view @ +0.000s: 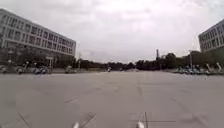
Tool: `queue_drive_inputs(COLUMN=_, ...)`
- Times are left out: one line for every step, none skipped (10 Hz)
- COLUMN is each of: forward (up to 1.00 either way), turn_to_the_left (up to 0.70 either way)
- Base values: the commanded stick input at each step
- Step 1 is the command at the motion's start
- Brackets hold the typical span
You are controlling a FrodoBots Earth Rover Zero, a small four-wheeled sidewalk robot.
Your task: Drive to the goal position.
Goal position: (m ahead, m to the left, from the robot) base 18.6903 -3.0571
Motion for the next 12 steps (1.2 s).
queue_drive_inputs(forward=0.85, turn_to_the_left=0.0)
queue_drive_inputs(forward=0.85, turn_to_the_left=0.0)
queue_drive_inputs(forward=0.85, turn_to_the_left=0.0)
queue_drive_inputs(forward=0.85, turn_to_the_left=0.0)
queue_drive_inputs(forward=0.85, turn_to_the_left=0.02)
queue_drive_inputs(forward=0.85, turn_to_the_left=0.13)
queue_drive_inputs(forward=0.85, turn_to_the_left=0.17)
queue_drive_inputs(forward=0.85, turn_to_the_left=0.04)
queue_drive_inputs(forward=0.85, turn_to_the_left=0.01)
queue_drive_inputs(forward=0.85, turn_to_the_left=0.0)
queue_drive_inputs(forward=0.85, turn_to_the_left=0.0)
queue_drive_inputs(forward=0.85, turn_to_the_left=0.0)
